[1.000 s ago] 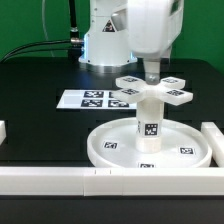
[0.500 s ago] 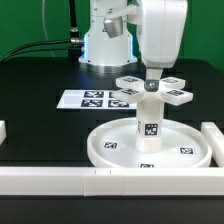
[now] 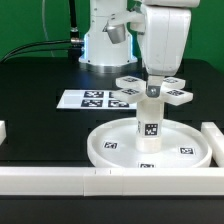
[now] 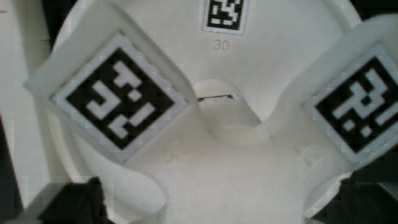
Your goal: Assemble round table
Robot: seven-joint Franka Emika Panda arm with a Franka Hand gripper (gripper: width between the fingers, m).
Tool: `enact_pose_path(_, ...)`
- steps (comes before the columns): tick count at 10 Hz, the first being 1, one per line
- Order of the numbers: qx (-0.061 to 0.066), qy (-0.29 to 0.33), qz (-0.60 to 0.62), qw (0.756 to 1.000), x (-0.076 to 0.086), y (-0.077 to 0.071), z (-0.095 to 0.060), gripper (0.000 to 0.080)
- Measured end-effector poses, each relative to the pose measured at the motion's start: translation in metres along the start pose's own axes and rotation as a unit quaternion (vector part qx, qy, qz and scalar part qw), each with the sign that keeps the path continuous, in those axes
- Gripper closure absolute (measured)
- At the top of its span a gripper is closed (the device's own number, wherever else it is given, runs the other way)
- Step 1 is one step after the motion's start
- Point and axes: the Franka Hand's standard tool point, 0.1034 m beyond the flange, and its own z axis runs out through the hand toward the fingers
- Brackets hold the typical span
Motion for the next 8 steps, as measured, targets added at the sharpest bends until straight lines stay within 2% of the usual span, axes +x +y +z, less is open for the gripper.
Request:
enact_pose_path(6,0.009,-0.003,0.006,1.0,-0.0007,-0.0041,0.0097,0.0151)
enact_pose_path(7,0.009,-0.004,0.0,1.0,-0.0018,-0.0037,0.0097,0.0271)
enact_pose_path(8,0.008,-0.004,-0.013,1.0,-0.0071,-0.002,0.0092,0.0357)
